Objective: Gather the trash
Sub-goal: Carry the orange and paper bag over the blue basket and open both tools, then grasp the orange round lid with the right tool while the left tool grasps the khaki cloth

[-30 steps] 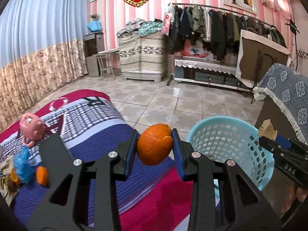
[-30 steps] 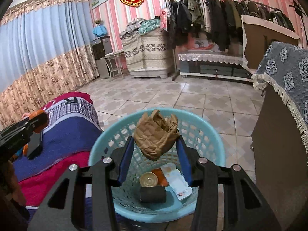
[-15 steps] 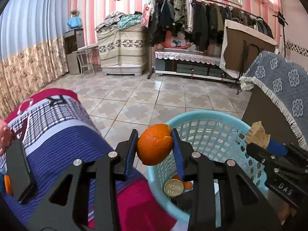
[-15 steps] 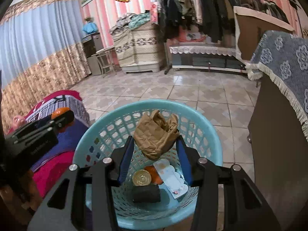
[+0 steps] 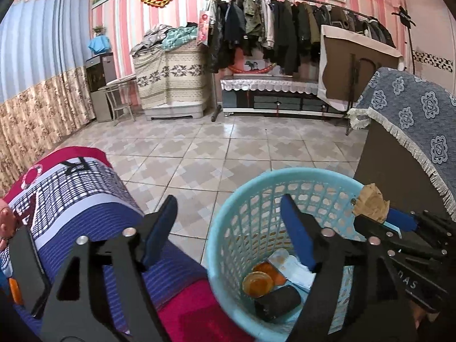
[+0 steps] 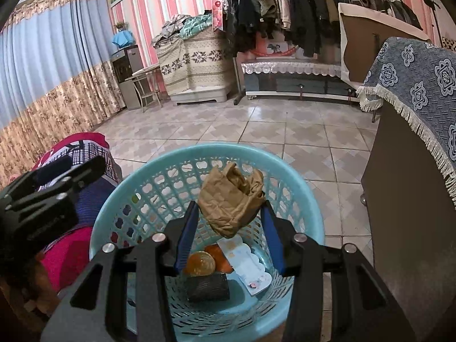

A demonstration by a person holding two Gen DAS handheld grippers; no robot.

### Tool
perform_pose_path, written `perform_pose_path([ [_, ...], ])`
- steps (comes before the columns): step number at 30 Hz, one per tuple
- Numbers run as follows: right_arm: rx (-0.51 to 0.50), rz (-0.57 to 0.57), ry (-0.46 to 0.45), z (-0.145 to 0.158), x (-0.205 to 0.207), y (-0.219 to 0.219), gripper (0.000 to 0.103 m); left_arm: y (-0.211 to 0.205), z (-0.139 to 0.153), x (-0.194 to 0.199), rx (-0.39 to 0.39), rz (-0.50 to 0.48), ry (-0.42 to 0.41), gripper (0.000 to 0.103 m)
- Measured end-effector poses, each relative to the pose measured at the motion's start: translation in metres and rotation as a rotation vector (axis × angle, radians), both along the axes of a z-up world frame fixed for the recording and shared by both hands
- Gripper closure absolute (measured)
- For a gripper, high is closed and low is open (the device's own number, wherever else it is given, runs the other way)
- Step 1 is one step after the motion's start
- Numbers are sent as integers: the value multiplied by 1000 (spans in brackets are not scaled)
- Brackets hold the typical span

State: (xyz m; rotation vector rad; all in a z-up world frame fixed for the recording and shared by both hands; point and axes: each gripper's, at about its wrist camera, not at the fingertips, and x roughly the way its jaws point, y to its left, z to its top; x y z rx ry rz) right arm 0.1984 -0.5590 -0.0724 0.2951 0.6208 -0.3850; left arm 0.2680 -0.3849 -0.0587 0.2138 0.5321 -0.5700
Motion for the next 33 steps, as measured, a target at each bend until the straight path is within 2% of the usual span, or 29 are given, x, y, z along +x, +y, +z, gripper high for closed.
perform_pose_path([
  [5, 1, 0, 4, -1, 5, 1, 52, 20, 2, 4, -5, 37, 17, 21],
  [9, -7, 5, 11, -3, 11, 5, 38, 35, 2, 6, 12, 76, 13, 17],
  [15, -30, 7, 19, 0, 17, 15, 30, 57, 7, 0, 10, 106, 7, 16],
  [26, -66, 67, -13, 15, 19, 51, 21, 117, 22, -16, -18, 188, -15, 11],
  [29, -84, 98, -16, 17, 23, 68, 21, 142, 26, -19, -26, 231, -18, 11],
  [33, -58, 141, -36, 20, 26, 88, 21, 188, 30, -23, -31, 311, -23, 6],
])
